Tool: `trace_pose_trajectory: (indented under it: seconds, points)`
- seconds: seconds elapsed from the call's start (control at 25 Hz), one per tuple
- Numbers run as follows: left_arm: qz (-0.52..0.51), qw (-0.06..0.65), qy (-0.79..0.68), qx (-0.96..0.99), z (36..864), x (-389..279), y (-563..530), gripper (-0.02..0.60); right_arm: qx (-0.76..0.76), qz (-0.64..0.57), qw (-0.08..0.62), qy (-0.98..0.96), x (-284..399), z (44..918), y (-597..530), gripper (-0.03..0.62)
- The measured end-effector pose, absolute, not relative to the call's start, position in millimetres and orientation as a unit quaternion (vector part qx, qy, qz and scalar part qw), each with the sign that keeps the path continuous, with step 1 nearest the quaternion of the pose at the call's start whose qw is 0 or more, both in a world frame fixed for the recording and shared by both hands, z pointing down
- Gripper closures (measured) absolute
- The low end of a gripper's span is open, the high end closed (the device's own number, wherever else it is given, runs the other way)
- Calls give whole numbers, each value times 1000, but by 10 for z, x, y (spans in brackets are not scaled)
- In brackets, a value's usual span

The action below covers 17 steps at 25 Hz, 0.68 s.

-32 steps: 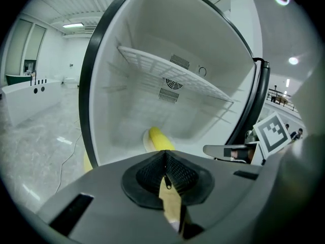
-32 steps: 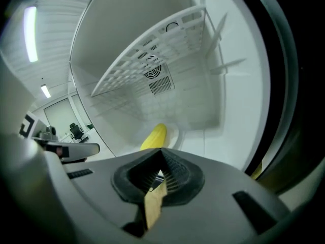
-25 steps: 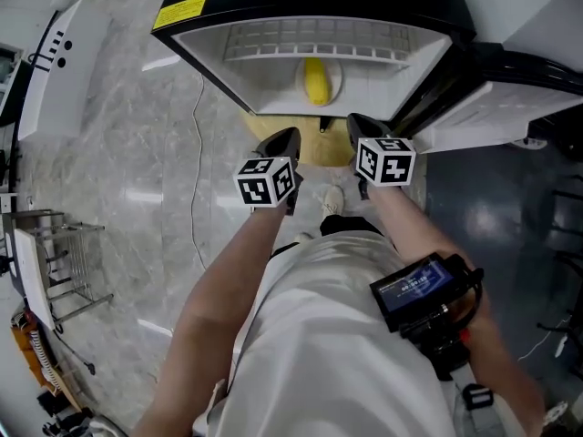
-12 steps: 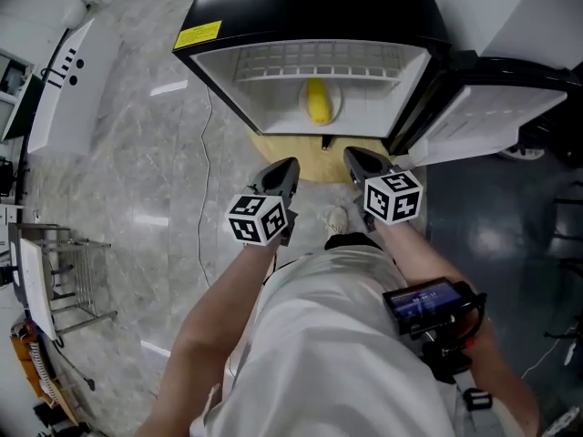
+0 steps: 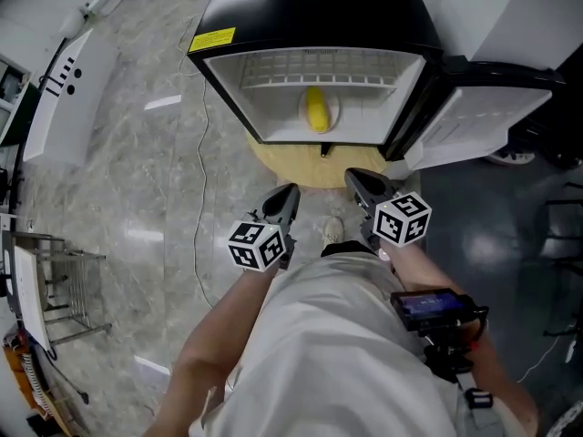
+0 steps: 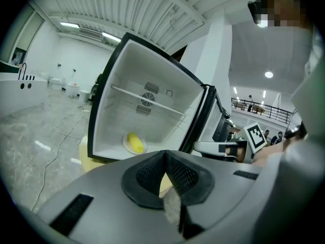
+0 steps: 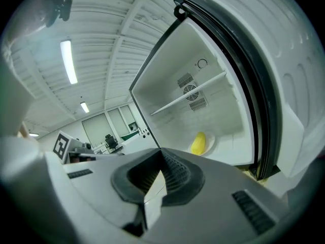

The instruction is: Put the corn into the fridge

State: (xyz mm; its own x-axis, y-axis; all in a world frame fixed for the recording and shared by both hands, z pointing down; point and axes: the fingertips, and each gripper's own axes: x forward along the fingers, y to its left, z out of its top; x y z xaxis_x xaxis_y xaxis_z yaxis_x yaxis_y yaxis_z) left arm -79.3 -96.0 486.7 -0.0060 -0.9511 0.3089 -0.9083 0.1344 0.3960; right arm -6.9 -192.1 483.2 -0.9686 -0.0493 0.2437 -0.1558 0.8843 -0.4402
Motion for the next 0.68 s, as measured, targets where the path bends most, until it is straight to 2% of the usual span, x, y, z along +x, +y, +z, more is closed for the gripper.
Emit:
trace_pose_trajectory:
  seconds: [0.68]
  points:
    - [-48, 274, -706, 651, 5049, -753, -758, 574, 45, 220, 120, -967, -43, 4786, -1754, 588]
